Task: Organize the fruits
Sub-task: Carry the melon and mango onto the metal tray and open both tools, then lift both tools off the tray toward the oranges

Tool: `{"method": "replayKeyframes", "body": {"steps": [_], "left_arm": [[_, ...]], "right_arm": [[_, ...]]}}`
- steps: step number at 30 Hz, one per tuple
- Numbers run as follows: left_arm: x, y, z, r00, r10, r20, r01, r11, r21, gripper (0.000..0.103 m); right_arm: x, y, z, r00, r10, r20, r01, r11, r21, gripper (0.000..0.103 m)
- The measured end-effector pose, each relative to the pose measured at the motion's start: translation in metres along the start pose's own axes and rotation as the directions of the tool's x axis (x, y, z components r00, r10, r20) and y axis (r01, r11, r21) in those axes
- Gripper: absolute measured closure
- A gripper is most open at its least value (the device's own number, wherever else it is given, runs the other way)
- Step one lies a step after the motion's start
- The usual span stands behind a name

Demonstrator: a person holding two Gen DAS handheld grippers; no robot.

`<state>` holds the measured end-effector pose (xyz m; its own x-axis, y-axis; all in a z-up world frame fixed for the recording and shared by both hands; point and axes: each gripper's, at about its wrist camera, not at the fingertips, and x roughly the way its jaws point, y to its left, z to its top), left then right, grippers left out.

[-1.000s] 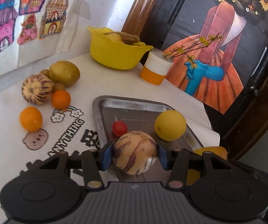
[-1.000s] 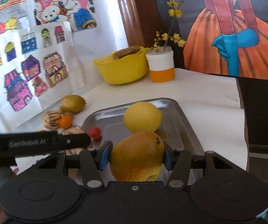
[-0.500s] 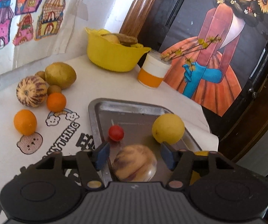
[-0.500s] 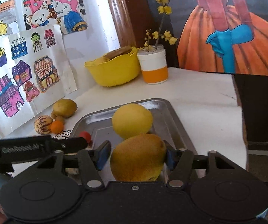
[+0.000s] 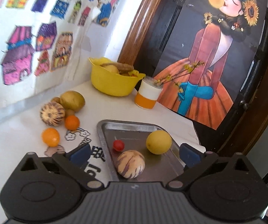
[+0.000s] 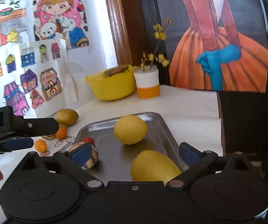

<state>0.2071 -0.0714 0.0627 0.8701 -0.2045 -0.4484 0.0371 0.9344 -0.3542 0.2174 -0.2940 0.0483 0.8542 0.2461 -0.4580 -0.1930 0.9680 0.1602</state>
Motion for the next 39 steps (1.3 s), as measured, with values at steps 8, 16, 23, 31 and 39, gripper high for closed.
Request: {"method": "replayKeyframes", "body": {"steps": [8, 16, 23, 31, 39], "left_arm": [[-0.054, 0.009, -0.011, 0.998, 0.021, 0.052, -0.023, 0.999, 0.034, 0.0], [-0.097, 0.026, -0.032, 0.998, 0.047, 0.045, -0.05, 0.996, 0.075, 0.0], [-0.12, 0.047, -0.056, 0.997, 0.083, -0.007, -0.081, 0.988, 0.128, 0.0], [-0.138, 0.077, -0.077, 0.987, 0.145, -0.067, -0.133, 0.978, 0.158, 0.0], [-0.148, 0.11, -0.084, 0.973, 0.205, -0.108, -0.187, 0.97, 0.156, 0.0]], "right_arm": [[-0.055, 0.028, -0.006, 0.998, -0.001, 0.067, 0.007, 0.996, -0.094, 0.001], [-0.1, 0.053, -0.022, 0.999, -0.005, 0.053, 0.012, 0.99, -0.143, 0.001], [-0.124, 0.074, -0.048, 1.0, -0.015, -0.005, 0.014, 0.987, -0.162, 0.001], [-0.131, 0.095, -0.077, 0.995, -0.038, -0.096, 0.021, 0.986, -0.168, 0.001], [-0.125, 0.123, -0.093, 0.985, -0.001, -0.174, -0.034, 0.98, -0.195, 0.001]]}}
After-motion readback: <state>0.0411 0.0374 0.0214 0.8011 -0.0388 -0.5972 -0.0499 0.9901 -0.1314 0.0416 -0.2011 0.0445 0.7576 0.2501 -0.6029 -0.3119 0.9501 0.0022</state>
